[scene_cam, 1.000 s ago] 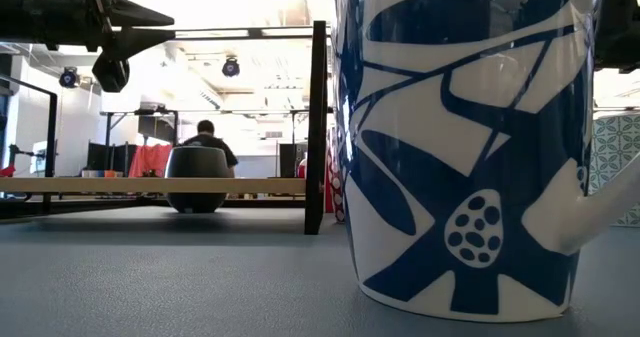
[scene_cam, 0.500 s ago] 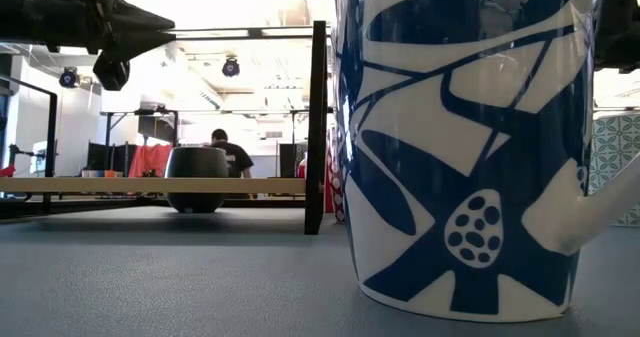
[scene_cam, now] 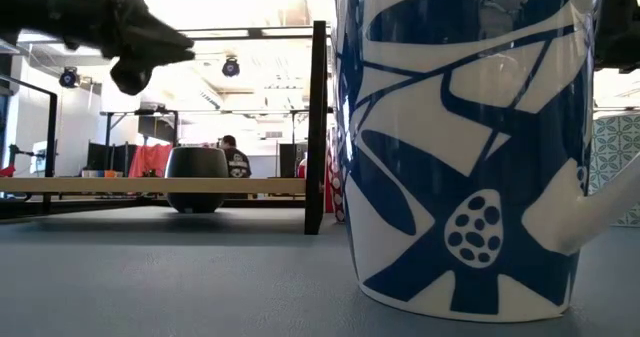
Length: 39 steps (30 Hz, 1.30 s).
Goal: Place coffee mugs
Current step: Put the black mug on the shelf
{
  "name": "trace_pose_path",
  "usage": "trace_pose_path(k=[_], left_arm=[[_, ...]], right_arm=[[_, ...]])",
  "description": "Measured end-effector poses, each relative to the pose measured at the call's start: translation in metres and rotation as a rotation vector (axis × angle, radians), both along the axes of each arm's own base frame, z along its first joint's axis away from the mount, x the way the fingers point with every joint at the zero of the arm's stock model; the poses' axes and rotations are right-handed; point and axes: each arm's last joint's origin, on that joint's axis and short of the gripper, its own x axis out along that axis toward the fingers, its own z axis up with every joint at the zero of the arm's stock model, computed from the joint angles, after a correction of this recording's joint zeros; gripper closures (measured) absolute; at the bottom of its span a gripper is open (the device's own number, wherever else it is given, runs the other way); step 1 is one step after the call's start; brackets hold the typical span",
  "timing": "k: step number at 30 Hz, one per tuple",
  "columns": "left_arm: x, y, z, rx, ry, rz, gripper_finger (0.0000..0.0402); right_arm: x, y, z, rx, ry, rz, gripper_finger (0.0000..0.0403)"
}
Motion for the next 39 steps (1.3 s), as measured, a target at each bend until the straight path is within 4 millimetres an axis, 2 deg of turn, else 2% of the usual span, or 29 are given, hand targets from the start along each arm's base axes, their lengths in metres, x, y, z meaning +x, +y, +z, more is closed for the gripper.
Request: trace_pose_path(k=[7,15,19,26,33,39], left_arm=[[0.025,0.005,0.026,0.051,0.307,0.124,0.0331],[0.050,0.026,0.043,-0.112,0.629,0.256,0.0330],[0.060,0.039,0.042,-0.154,0.724,0.277,0.0313],[0.070,0.059,0.025,-0.158,0.823,0.294,0.0271],[0.074,0.080,0.013,-0.198,0.879,0.373,0.0266],[0.081,0.091,0.020,-0.204,0.887,0.399,0.0267]], right_arm=[[0.000,0.000,0.000,0.000,0.000,0.000,0.0344],[0.000,0.000,0.000,0.000,0.000,0.000,0.0344],[0.000,0.000,0.000,0.000,0.000,0.000,0.0344],[0.000,0.000,0.000,0.000,0.000,0.000,0.0344],[0.000,0.000,0.000,0.000,0.000,0.000,0.0344],[0.000,0.000,0.000,0.000,0.000,0.000,0.0344]])
